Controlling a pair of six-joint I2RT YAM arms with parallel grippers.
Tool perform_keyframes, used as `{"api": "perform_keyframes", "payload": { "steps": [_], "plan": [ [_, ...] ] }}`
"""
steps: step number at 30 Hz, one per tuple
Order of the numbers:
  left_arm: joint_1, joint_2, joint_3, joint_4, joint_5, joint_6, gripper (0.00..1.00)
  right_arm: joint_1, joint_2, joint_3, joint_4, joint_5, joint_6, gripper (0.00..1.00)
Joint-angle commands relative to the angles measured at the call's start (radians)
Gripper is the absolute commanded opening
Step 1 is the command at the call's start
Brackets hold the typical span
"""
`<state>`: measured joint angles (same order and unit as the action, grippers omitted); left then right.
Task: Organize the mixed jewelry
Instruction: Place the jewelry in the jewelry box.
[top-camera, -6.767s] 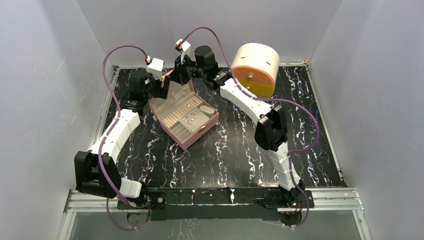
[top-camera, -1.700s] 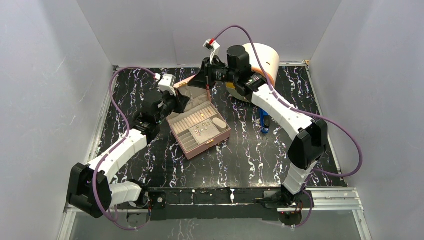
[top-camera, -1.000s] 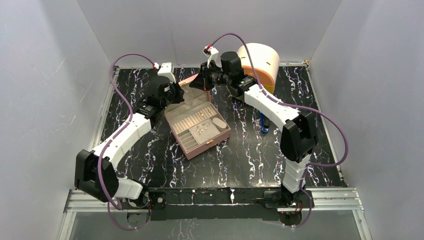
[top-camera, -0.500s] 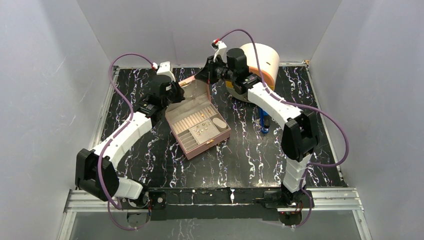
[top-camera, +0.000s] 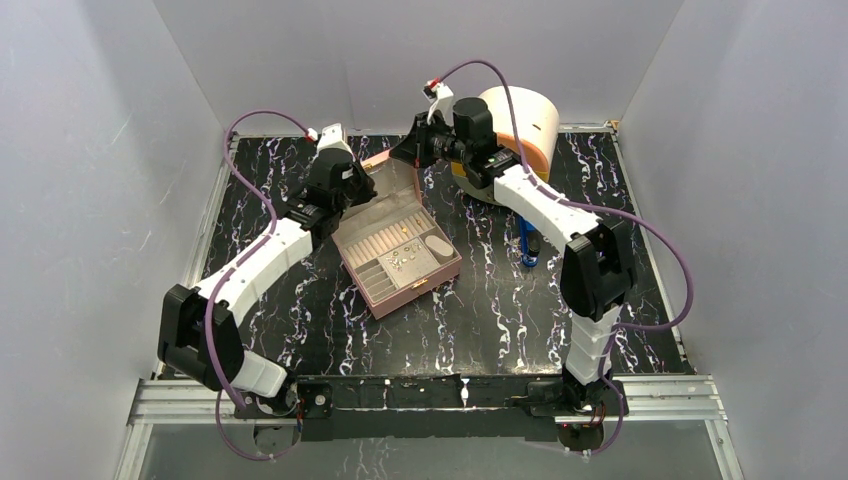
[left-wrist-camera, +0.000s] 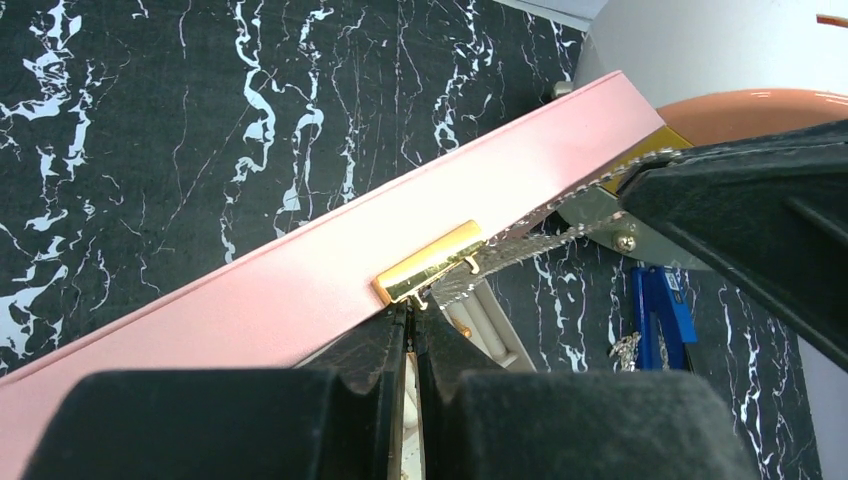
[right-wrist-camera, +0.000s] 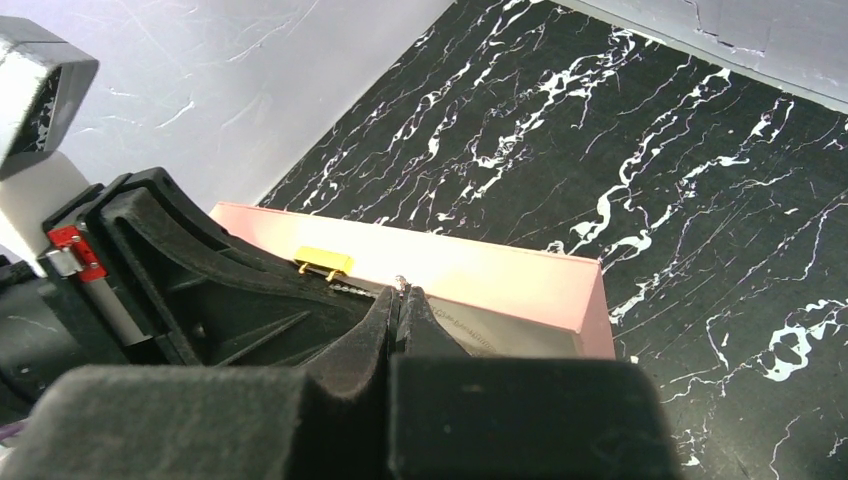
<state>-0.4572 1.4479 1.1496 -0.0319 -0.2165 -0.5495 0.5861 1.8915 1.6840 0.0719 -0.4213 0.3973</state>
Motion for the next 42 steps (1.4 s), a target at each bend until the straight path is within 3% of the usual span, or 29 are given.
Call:
{"api": "perform_keyframes", "payload": {
  "steps": [1, 8, 21, 31, 42],
  "plan": [
    [-0.004, -0.011, 0.041, 0.005, -0.138, -0.041, 0.00, -0.002, 0.008, -0.007, 0.071, -0.001, 0.008, 0.00],
    [-0.025, -0.003, 0.047, 0.006, -0.261, -0.075, 0.00, -0.002, 0.017, 0.000, 0.074, 0.011, 0.009, 0.00],
    [-0.042, 0.027, 0.064, -0.009, -0.311, -0.157, 0.00, -0.002, 0.017, 0.015, 0.076, 0.088, 0.040, 0.00],
    [-0.119, 0.092, 0.162, -0.126, -0.558, -0.170, 0.01, -0.002, 0.015, 0.009, 0.078, 0.101, 0.061, 0.00],
    [-0.124, 0.123, 0.202, -0.186, -0.647, -0.253, 0.15, -0.002, 0.007, 0.005, 0.080, 0.109, 0.067, 0.00]
  ]
}}
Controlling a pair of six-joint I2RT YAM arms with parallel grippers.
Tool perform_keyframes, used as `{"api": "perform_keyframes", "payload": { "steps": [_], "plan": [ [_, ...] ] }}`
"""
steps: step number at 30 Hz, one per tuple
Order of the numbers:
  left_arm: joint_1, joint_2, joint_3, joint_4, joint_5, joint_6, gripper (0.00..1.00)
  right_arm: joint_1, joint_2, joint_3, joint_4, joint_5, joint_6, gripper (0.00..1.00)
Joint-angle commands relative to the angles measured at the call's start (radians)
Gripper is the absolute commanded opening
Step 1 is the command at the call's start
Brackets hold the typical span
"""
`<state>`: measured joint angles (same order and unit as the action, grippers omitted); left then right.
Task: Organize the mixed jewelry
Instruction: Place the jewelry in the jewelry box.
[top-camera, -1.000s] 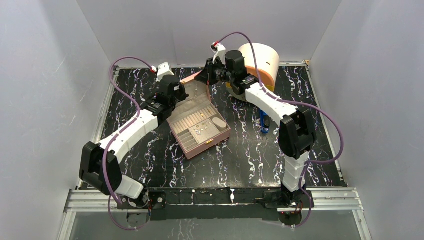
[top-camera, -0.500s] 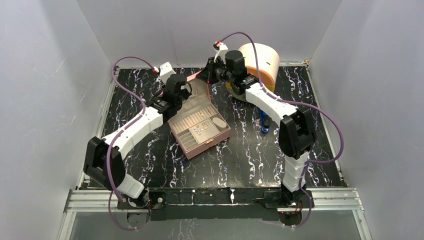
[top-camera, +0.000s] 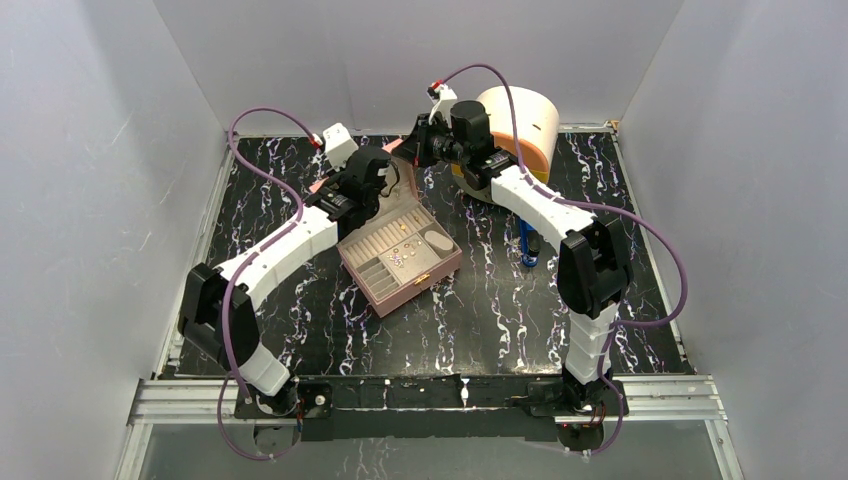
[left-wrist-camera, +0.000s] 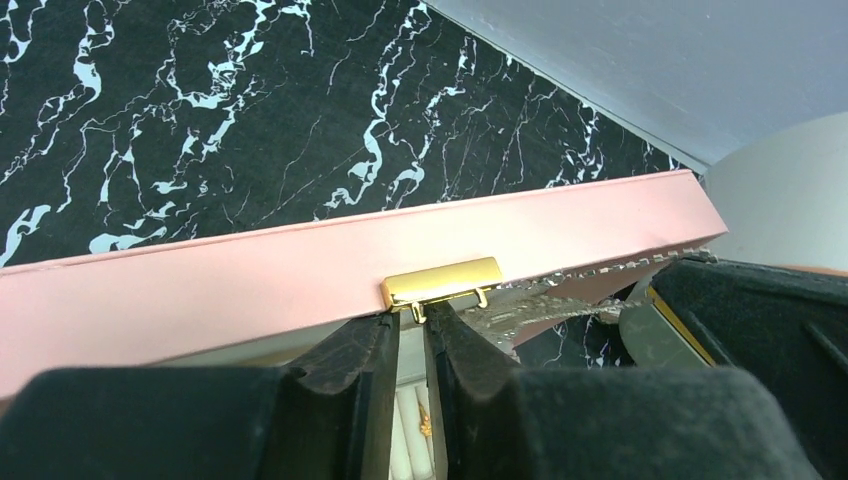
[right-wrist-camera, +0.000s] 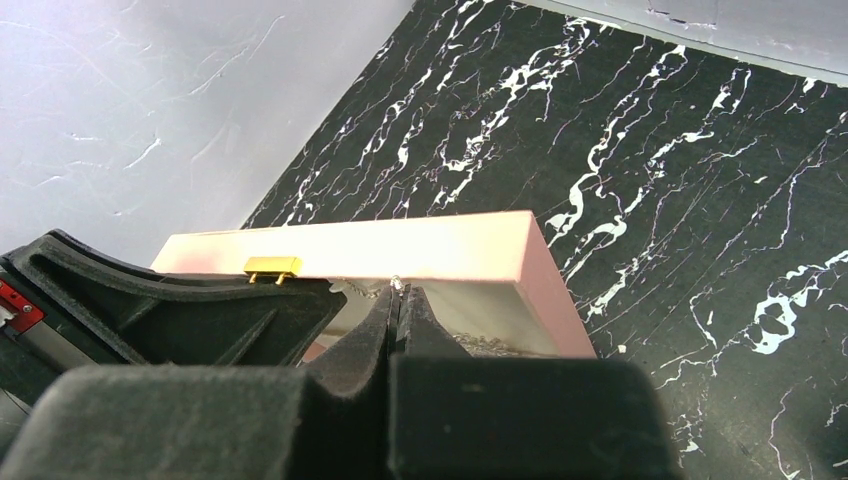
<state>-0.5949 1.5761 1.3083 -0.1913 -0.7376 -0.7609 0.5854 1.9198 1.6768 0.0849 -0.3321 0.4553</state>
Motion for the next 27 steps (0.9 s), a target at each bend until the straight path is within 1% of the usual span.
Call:
{"api": "perform_keyframes", "payload": {
  "steps": [1, 9, 19, 27],
  "plan": [
    [0.014, -0.004, 0.046, -0.030, -0.125, -0.046, 0.16, -0.001, -0.021, 0.013, 0.067, 0.020, 0.011, 0.00],
    [0.014, -0.028, 0.056, -0.045, -0.107, -0.044, 0.17, -0.002, -0.013, 0.017, 0.071, 0.010, 0.016, 0.00],
    [0.014, -0.113, 0.034, -0.041, 0.013, -0.069, 0.22, -0.002, 0.025, 0.066, 0.080, -0.020, 0.019, 0.00],
    [0.014, -0.186, 0.023, -0.036, 0.104, -0.095, 0.25, -0.002, 0.026, 0.017, 0.087, -0.017, 0.022, 0.00]
  ]
}}
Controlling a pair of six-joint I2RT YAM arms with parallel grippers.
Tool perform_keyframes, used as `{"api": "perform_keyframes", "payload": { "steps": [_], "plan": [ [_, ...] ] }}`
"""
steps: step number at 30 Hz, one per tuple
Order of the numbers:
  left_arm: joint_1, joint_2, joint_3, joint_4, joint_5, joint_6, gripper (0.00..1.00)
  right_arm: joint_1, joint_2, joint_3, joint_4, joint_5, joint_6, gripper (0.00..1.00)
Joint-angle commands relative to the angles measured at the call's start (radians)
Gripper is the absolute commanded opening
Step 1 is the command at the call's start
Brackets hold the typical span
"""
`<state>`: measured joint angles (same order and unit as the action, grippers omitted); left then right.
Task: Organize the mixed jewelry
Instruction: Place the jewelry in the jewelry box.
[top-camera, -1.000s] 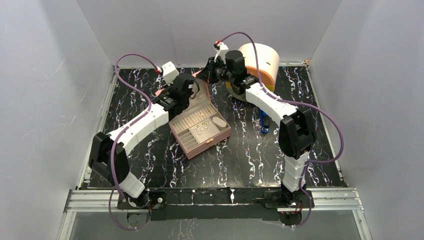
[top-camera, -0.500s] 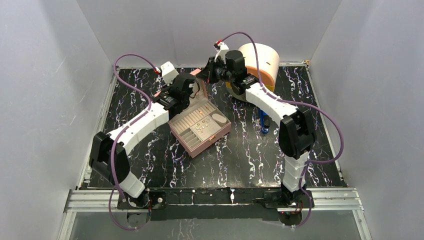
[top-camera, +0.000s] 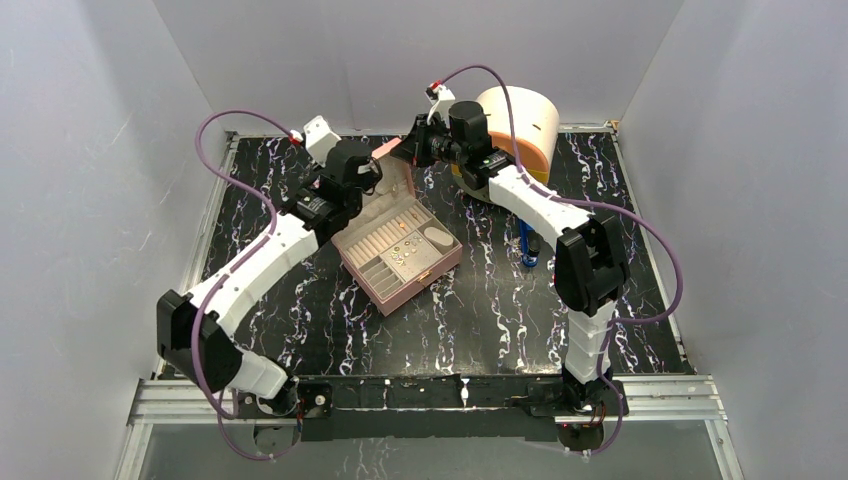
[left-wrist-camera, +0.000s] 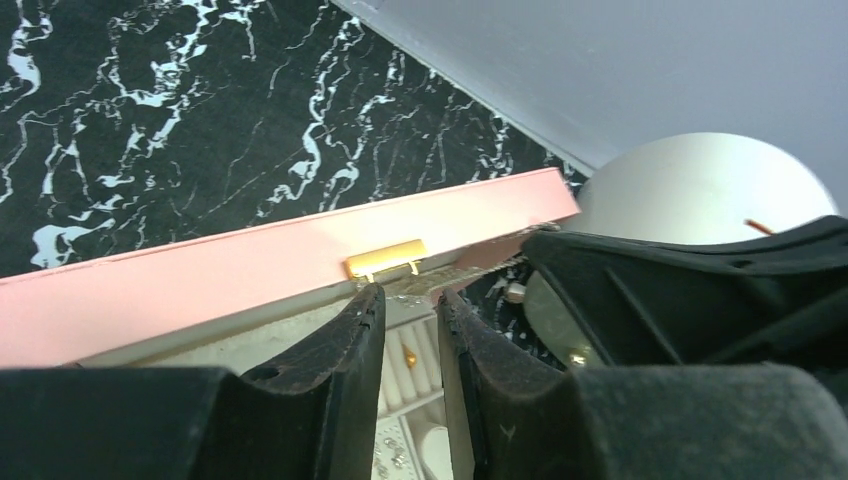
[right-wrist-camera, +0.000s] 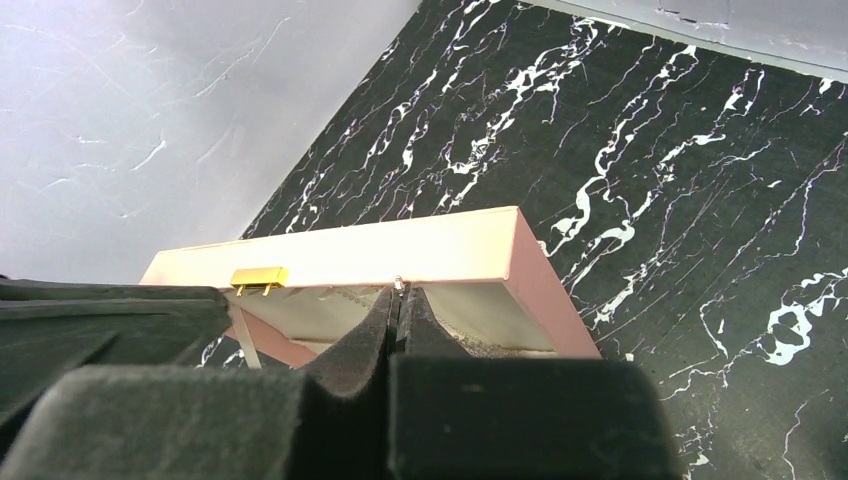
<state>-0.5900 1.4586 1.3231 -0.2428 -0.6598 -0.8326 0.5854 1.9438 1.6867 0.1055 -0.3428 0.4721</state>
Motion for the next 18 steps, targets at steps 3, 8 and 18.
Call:
{"api": "perform_keyframes", "payload": {
  "steps": [3, 8, 18],
  "plan": [
    [0.009, -0.084, -0.003, 0.020, 0.051, -0.011, 0.27, -0.001, -0.002, -0.008, 0.068, -0.006, 0.002, 0.00],
    [0.009, -0.130, -0.051, 0.055, 0.093, 0.052, 0.32, -0.002, -0.010, -0.045, 0.068, -0.010, -0.008, 0.02],
    [0.009, -0.198, -0.107, 0.069, 0.199, 0.218, 0.42, -0.002, -0.055, -0.070, 0.037, -0.037, -0.021, 0.24]
  ]
}}
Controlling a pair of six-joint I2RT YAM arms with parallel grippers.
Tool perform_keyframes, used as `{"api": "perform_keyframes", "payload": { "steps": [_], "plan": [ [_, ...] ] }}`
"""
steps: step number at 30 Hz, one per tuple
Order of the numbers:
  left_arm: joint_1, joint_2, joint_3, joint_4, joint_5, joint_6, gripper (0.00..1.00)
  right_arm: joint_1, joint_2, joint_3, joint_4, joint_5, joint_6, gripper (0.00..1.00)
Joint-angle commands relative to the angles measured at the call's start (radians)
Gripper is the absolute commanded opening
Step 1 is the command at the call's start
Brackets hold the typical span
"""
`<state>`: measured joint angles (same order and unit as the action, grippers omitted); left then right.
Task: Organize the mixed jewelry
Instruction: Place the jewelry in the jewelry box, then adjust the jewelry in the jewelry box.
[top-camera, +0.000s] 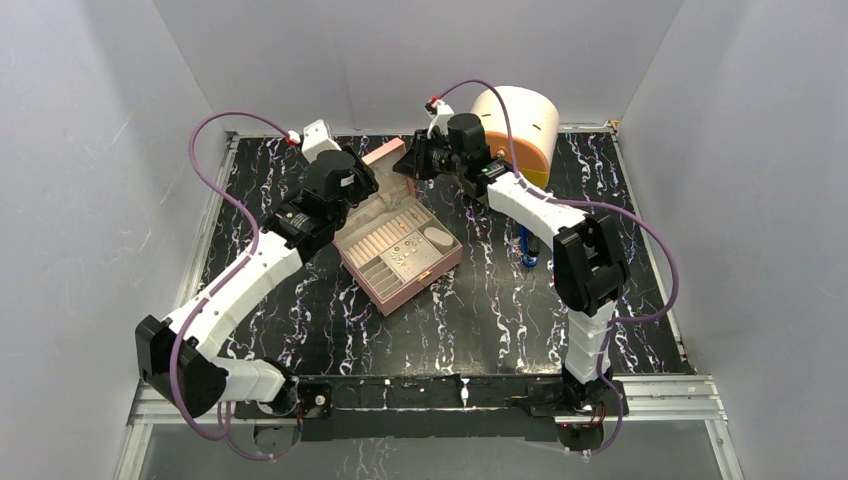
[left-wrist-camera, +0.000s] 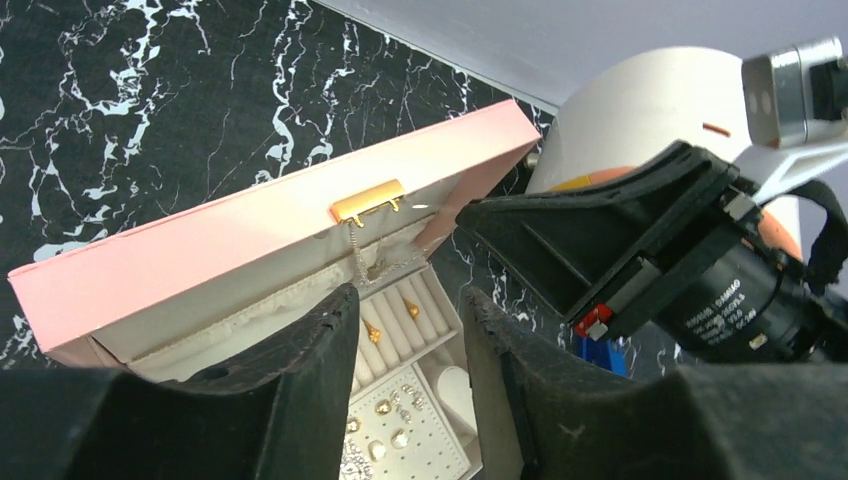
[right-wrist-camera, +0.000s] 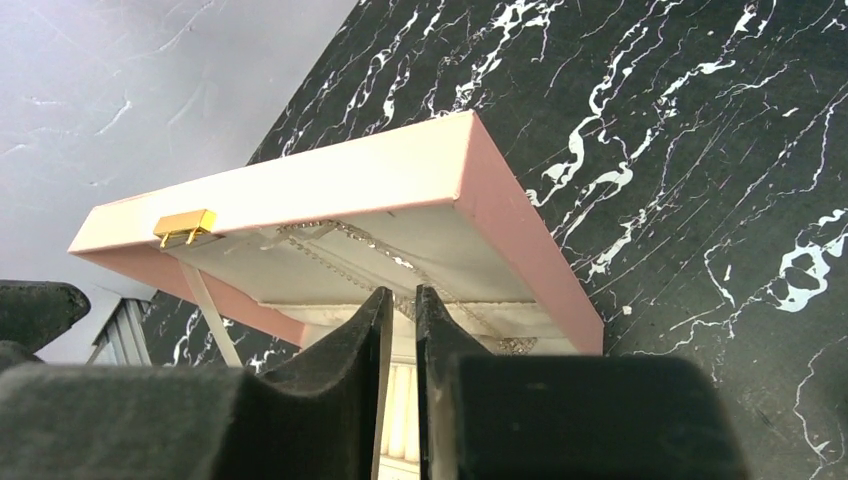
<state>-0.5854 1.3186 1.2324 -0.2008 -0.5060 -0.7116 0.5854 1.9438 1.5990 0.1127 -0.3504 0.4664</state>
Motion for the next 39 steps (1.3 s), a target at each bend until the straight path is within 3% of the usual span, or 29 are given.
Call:
{"api": "perform_keyframes", "payload": {
  "steps": [1, 5, 11, 22, 28, 34, 39],
  "plan": [
    [0.004, -0.061, -0.019, 0.028, 0.066, 0.126, 0.44, -0.002, -0.062, 0.022, 0.016, -0.030, -0.015, 0.28],
    [0.004, -0.071, -0.033, -0.005, 0.156, 0.285, 0.50, -0.004, -0.113, 0.000, -0.035, -0.012, -0.020, 0.49],
    [0.004, -0.059, -0.054, -0.056, 0.228, 0.441, 0.54, -0.004, -0.194, -0.117, -0.055, 0.005, 0.021, 0.57],
    [0.004, 0.060, -0.097, 0.022, 0.187, 0.558, 0.54, -0.009, -0.243, -0.234, -0.083, 0.073, 0.156, 0.55],
    [0.004, 0.159, -0.098, 0.042, 0.183, 0.615, 0.49, -0.018, -0.233, -0.228, -0.074, 0.036, 0.123, 0.53],
    [0.004, 0.206, -0.118, 0.084, 0.064, 0.672, 0.42, -0.030, -0.216, -0.239, -0.052, 0.009, 0.090, 0.52],
    [0.004, 0.220, -0.119, 0.114, 0.026, 0.748, 0.43, -0.031, -0.194, -0.252, -0.005, -0.013, 0.090, 0.52]
  ]
}}
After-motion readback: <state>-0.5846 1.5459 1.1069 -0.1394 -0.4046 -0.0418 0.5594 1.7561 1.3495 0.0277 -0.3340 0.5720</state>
